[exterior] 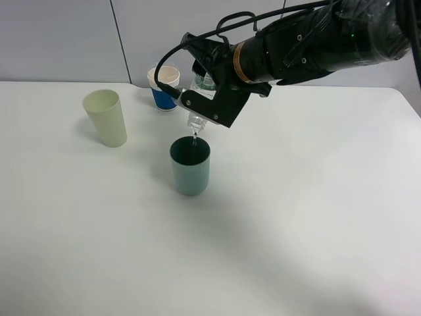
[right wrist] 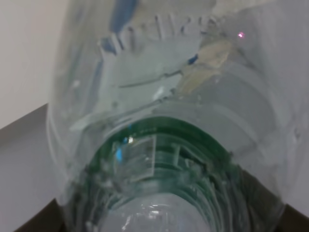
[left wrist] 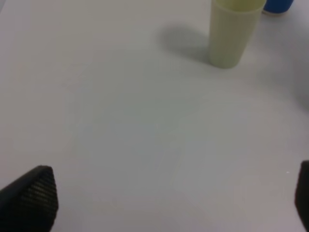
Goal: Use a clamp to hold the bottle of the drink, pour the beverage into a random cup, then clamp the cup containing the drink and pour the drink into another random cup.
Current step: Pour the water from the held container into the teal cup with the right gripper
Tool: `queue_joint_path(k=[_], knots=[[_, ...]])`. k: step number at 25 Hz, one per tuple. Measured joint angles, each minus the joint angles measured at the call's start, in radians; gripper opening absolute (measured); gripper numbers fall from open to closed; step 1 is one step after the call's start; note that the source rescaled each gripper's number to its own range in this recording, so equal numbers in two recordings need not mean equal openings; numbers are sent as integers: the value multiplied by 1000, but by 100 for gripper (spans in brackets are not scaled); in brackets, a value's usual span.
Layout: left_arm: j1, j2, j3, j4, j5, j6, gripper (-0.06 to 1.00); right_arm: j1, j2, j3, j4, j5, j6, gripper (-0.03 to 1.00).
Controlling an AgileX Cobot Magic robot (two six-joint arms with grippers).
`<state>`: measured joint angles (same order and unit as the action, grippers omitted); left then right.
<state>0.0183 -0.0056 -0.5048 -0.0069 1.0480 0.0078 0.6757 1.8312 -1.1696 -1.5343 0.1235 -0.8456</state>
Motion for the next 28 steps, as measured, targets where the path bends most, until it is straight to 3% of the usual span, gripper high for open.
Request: queue_joint_path(k=[10, 28], knots=[[0, 0, 0, 0, 0, 0, 100, 7, 0, 0, 0, -5, -29, 1], [0, 0, 0, 0, 0, 0, 100, 28, 0, -1, -88, -51, -65, 1]])
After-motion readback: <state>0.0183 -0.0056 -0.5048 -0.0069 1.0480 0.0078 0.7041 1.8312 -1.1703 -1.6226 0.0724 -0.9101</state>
